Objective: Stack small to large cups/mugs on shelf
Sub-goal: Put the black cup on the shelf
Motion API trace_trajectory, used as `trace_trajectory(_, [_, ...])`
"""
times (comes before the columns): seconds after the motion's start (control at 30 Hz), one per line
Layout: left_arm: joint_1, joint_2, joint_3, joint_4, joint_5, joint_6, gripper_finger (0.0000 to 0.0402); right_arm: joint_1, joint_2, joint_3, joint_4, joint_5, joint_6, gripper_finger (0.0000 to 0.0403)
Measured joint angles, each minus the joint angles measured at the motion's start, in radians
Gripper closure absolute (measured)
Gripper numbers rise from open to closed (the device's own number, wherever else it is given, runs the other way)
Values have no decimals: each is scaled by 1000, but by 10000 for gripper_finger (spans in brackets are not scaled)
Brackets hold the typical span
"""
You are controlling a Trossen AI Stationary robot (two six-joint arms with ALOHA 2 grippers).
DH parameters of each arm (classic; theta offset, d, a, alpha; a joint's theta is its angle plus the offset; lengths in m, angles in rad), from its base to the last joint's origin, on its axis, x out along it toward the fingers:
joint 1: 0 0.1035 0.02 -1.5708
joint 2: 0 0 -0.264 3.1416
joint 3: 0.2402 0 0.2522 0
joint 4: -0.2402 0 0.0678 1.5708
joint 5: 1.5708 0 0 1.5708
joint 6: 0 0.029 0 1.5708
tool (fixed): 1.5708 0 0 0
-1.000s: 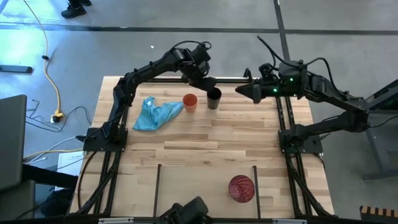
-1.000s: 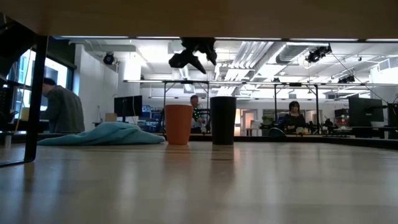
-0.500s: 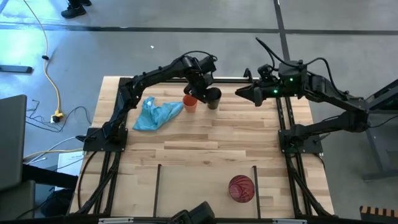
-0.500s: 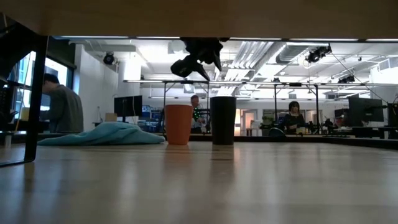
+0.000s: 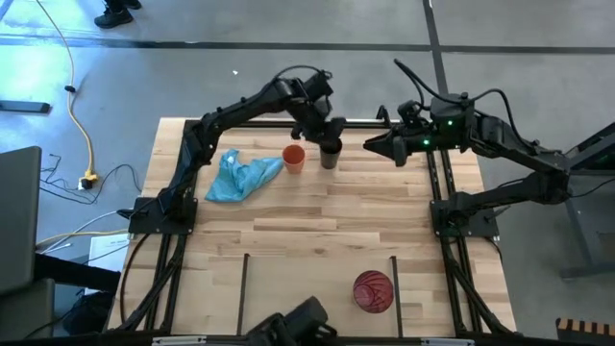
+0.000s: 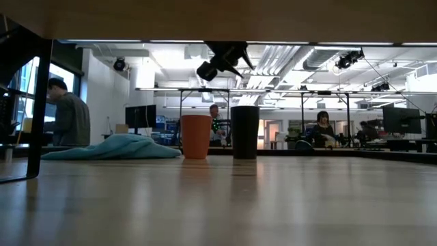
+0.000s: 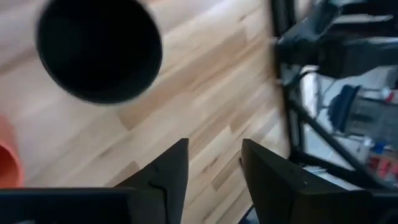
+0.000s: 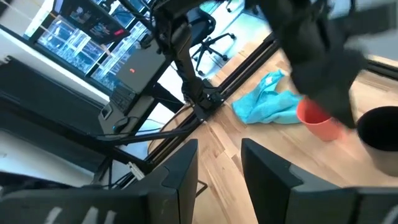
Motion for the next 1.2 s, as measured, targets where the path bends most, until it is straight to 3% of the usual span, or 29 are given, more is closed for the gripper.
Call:
trace_trajectory(0.17, [72,0,80,-80,-4,29,282,0,0,0,0,-11,-7,289])
trace_trajectory(0.43, [150,-8,78,-215,-17,82,284,-1,0,0,-1,-10,-11,289])
trace_trajectory(0.8, [116,13,78,-214,-118,94,284,-32,0,0,10,-9,-19,289])
trace_trajectory(1.2, [47,101,78,-204,-56,26,284,-22,0,0,26,-16,-30,289])
